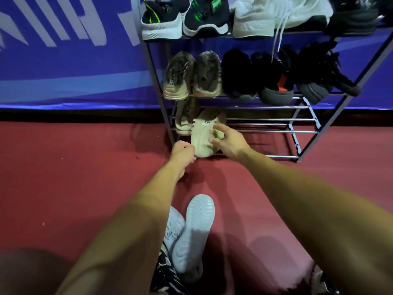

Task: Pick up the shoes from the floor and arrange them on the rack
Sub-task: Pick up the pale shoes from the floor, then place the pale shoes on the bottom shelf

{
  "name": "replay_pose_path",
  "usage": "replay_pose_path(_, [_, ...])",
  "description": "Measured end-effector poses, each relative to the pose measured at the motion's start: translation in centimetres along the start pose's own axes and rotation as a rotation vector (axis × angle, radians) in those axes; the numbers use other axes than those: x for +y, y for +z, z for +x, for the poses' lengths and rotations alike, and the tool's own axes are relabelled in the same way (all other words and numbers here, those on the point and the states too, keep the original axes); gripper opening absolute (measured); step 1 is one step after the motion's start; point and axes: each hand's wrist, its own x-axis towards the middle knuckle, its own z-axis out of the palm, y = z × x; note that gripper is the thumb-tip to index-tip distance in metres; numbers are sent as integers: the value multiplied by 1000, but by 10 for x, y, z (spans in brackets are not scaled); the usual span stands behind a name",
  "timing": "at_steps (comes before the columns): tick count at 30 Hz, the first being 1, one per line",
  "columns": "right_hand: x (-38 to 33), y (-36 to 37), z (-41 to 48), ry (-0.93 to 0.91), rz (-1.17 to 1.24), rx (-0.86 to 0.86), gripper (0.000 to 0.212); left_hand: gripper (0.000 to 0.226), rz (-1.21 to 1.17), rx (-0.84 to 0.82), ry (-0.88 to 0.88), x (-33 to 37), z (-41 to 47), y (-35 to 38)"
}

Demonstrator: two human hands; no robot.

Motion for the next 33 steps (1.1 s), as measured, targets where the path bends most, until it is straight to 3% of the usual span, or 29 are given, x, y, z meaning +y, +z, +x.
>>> replay_pose_path(4, [22, 15, 5, 116, 81, 58, 64, 16, -159, 36, 8, 7, 16, 20])
replay_pose_path(9, [40, 21, 32, 295, 379, 66, 49, 36, -238, 32, -51, 9, 42, 41])
replay_pose_path(12, [46, 28, 48, 310, 393, 128, 48, 31, -197, 76, -87, 0, 52, 38])
replay_pose_path(16, [56, 50, 53, 382, 562, 156, 74, 39, -235, -8, -127, -17, 53, 36])
replay_pose_path(19, [68, 61, 55, 324, 597, 140, 63, 55, -167, -52, -89, -25, 56, 40])
replay_pose_path(24, [60, 62, 72, 245, 677, 176, 68, 49, -196, 26, 21, -17, 62, 45])
replay_pose_path(27, [53, 57, 85, 270, 709, 213, 58, 44, -224, 57, 61, -1, 75, 46])
replay_pose_path(29, [50, 53, 90, 287, 731, 205, 52, 44, -224, 67, 60, 9, 82, 46])
replay_pose_path(33, [49, 48, 97, 294, 698, 141, 59, 51, -147, 30, 42, 19, 86, 44])
